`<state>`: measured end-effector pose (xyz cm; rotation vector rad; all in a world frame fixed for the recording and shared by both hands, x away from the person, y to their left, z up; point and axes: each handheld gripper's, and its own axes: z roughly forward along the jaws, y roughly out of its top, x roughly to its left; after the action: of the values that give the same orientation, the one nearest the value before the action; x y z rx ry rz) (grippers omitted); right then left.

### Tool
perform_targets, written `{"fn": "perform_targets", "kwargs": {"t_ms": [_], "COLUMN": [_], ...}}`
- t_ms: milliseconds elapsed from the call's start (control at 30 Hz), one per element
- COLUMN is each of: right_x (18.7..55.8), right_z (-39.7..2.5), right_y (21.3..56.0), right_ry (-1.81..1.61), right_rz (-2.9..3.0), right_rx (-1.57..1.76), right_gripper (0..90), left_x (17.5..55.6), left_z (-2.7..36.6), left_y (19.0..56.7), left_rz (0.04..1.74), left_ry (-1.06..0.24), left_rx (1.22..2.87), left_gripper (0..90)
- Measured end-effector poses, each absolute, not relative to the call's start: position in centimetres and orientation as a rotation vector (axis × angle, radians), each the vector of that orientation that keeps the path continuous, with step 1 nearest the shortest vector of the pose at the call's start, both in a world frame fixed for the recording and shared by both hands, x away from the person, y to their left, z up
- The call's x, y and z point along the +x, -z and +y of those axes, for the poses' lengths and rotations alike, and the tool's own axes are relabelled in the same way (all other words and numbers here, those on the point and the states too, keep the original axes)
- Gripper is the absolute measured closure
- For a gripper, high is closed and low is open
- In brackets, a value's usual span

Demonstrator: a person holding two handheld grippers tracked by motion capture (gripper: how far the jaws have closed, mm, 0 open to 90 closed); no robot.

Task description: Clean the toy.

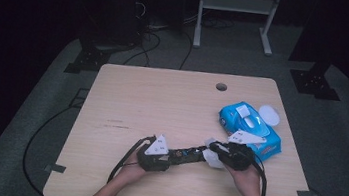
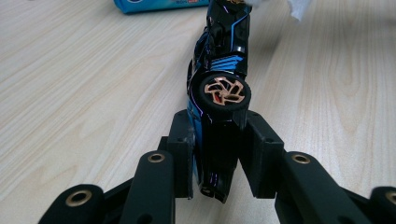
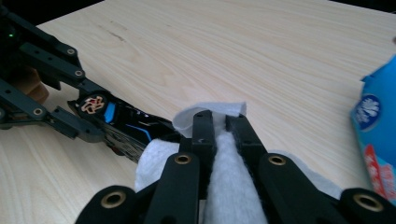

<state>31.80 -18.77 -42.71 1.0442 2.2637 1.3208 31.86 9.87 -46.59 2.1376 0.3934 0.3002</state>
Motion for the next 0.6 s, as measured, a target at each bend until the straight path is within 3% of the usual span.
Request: {"fn": "perform_targets", "kwargs": {"t_ms": [600], "right_x": [30.3], "right_z": [-9.1], "right_y": [42.9], "right_ry": [-1.394], "right_rz": [2.460], "right_rx": [0.797], "right_gripper": [82.0], "left_x": [31.7], "left_z": [9.9], "left_y": [46.5], "left_rz": [0.385], "left_ry": [-0.296], "left_rx": [2.144], "left_gripper": [67.3]}}
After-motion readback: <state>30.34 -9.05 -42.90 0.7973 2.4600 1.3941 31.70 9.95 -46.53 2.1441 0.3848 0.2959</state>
